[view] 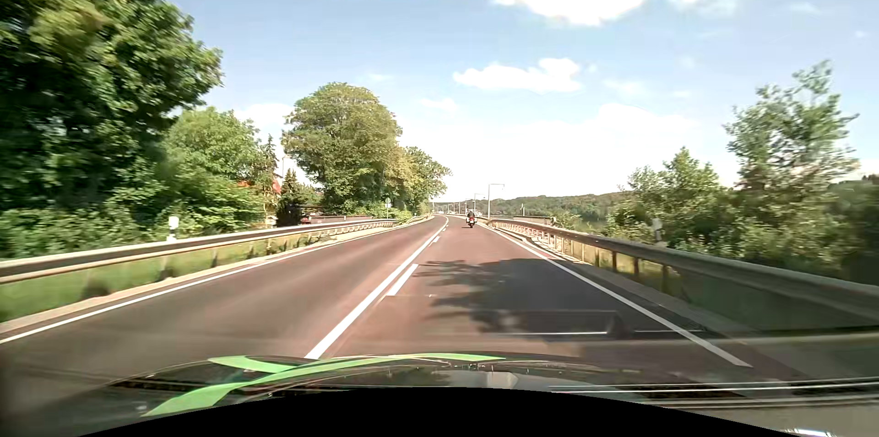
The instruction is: Follow the waypoints while adhering to traffic rules and regulations
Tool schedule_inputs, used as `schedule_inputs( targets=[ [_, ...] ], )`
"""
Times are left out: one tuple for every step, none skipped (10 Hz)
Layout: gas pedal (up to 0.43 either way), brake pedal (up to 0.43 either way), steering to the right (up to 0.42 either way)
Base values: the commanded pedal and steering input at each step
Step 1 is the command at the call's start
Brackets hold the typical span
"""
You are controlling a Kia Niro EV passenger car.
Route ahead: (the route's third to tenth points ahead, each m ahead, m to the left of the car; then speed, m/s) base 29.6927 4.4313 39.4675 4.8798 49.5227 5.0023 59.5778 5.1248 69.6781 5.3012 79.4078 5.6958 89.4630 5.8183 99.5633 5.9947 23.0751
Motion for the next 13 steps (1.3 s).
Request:
schedule_inputs(
  targets=[
    [0.220,0.000,-0.003],
    [0.209,0.000,-0.003],
    [0.209,0.000,-0.003],
    [0.209,0.000,-0.003],
    [0.209,0.000,-0.003],
    [0.220,0.000,-0.003],
    [0.228,0.000,-0.003],
    [0.228,0.000,-0.003],
    [0.228,0.000,-0.003],
    [0.228,0.000,-0.003],
    [0.228,0.000,-0.003],
    [0.209,0.000,-0.003],
    [0.197,0.000,-0.003]
  ],
)
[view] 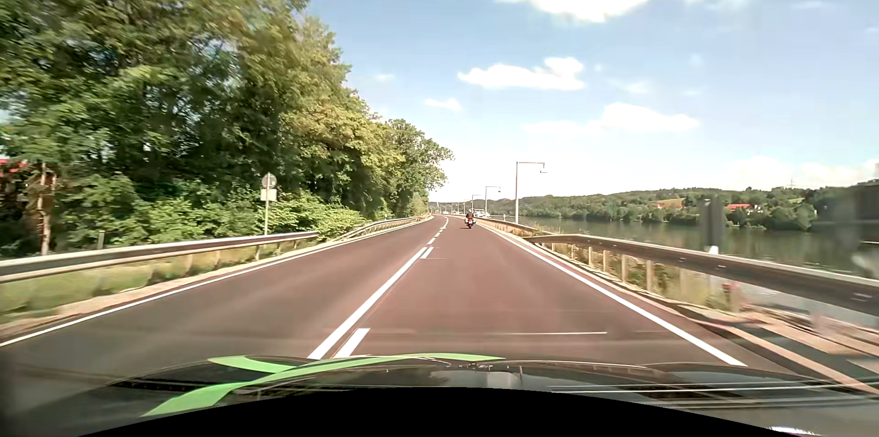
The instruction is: Follow the waypoints while adhering to traffic rules and regulations
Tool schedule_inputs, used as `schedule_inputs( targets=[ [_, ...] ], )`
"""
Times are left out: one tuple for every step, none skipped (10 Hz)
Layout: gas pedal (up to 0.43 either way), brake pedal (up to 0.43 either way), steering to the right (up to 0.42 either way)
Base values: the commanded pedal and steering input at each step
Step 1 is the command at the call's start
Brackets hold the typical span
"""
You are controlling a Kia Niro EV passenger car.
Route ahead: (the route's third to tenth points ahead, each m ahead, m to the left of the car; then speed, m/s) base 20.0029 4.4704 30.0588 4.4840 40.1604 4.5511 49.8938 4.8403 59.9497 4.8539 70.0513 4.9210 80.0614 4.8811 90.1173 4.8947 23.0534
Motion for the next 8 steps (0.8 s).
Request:
schedule_inputs(
  targets=[
    [0.197,0.000,-0.003],
    [0.209,0.000,-0.003],
    [0.240,0.000,-0.003],
    [0.248,0.000,-0.003],
    [0.248,0.000,-0.003],
    [0.248,0.000,-0.003],
    [0.248,0.000,-0.003],
    [0.240,0.000,-0.003]
  ],
)
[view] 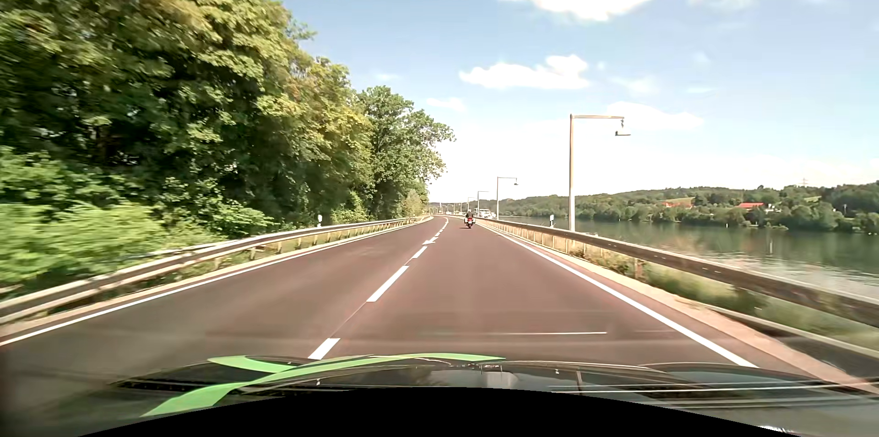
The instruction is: Follow the waypoints while adhering to traffic rules and regulations
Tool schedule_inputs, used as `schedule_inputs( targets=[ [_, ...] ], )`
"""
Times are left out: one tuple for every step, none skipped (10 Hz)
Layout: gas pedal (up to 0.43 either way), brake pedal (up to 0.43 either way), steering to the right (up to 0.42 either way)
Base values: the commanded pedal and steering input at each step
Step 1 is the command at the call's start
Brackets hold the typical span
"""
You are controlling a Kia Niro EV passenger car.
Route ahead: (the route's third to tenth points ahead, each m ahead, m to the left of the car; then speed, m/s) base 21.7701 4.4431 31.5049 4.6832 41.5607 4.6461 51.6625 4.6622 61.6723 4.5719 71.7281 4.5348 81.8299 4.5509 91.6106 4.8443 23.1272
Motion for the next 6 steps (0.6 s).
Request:
schedule_inputs(
  targets=[
    [0.228,0.000,-0.003],
    [0.220,0.000,-0.003],
    [0.209,0.000,-0.003],
    [0.209,0.000,-0.003],
    [0.209,0.000,-0.003],
    [0.209,0.000,-0.003]
  ],
)
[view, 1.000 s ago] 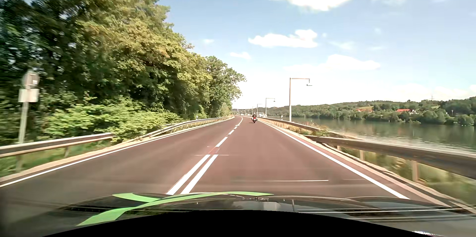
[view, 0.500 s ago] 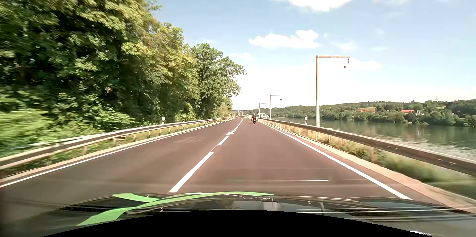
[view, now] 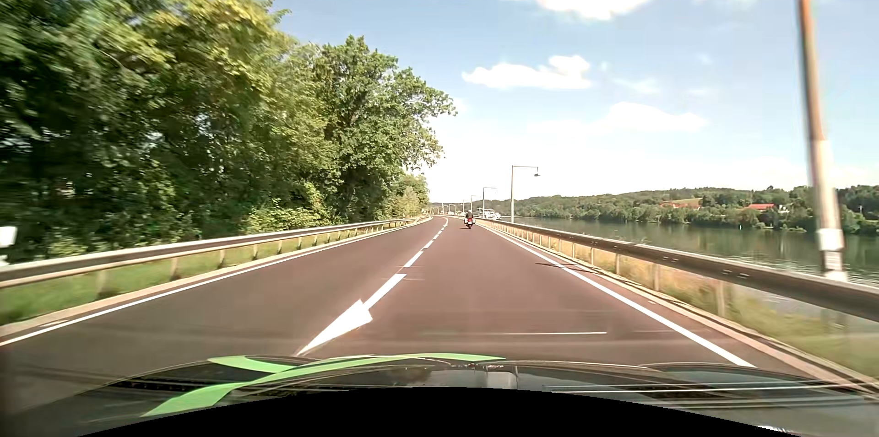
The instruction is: Follow the waypoints while adhering to traffic rules and regulations
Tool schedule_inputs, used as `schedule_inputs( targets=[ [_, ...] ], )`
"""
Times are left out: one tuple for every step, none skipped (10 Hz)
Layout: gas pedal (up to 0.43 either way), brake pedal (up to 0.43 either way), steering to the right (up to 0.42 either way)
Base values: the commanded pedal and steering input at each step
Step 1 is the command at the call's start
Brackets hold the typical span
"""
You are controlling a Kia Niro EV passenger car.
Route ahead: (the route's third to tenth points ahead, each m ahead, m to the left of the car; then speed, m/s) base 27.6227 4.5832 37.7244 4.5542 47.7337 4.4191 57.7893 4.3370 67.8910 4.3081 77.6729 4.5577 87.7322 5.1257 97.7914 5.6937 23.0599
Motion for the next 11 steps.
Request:
schedule_inputs(
  targets=[
    [0.209,0.000,-0.003],
    [0.220,0.000,-0.002],
    [0.220,0.000,-0.002],
    [0.220,0.000,-0.002],
    [0.220,0.000,-0.003],
    [0.220,0.000,-0.003],
    [0.220,0.000,-0.002],
    [0.220,0.000,-0.002],
    [0.240,0.000,-0.002],
    [0.248,0.000,-0.003],
    [0.248,0.000,-0.003]
  ],
)
